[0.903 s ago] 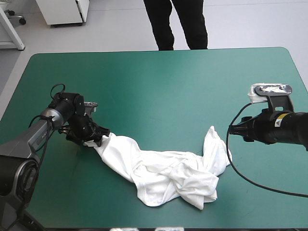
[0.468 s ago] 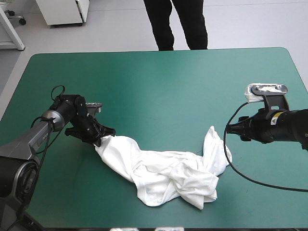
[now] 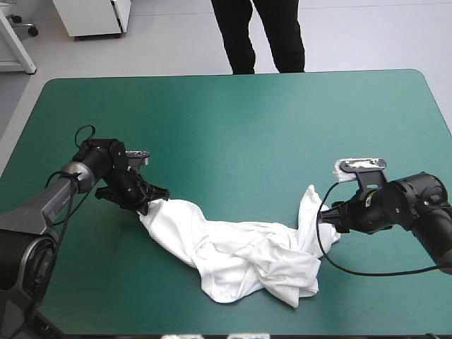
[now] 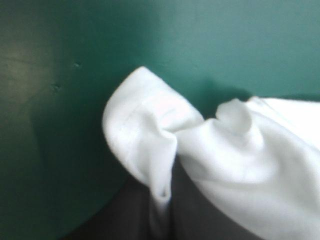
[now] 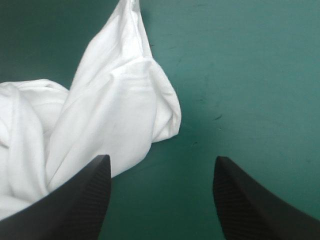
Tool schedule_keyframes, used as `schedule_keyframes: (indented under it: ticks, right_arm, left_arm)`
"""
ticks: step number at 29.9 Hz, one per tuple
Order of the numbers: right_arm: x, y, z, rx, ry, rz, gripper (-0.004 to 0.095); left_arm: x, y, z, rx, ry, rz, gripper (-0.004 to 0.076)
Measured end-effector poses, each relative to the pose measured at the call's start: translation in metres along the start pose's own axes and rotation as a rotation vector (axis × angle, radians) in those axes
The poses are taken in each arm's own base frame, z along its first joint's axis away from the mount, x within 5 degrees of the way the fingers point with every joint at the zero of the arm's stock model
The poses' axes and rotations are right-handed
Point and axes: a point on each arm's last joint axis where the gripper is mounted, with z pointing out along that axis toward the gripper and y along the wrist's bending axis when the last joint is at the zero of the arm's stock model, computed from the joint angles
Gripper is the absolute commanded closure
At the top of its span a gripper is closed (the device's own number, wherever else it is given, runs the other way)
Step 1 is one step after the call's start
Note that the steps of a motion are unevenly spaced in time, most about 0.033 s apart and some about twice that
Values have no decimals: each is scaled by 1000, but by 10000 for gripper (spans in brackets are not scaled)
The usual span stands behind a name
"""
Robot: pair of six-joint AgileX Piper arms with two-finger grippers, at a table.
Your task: Fold the cloth
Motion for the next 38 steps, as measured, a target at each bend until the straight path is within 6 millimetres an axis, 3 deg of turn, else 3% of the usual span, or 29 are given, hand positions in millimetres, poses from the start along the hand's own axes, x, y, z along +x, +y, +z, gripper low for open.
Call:
schedule_keyframes:
  ticks: [10,15,19,21,23,29,32,35,38]
  right_arm:
    - [-18,2,68,20,72,21,332]
    - [-22,2,104,36,154,25,385]
    - [-22,3,120,25,206,16,563]
    - [-23,5,122,4,215,-4,776]
    - [-23,8,123,-29,220,-16,921]
    - [-25,14,120,-99,203,20,925]
    - [-29,16,108,-105,173,14,925]
    - [-45,16,79,-89,76,-10,925]
    - [-63,17,36,-62,-50,-45,925]
  left_arm:
    - [0,0,0,0,0,0,733]
    - [0,0,0,0,0,0,733]
    - [0,0,0,0,-1,0,733]
    - [0,0,0,0,-2,0,733]
    - [0,0,0,0,-2,0,733]
    - [1,-1,-8,1,-25,13,733]
    - [2,1,-19,-33,-51,36,733]
    - [1,-1,-52,-46,-148,54,733]
    - [2,-6,-102,-40,-304,66,733]
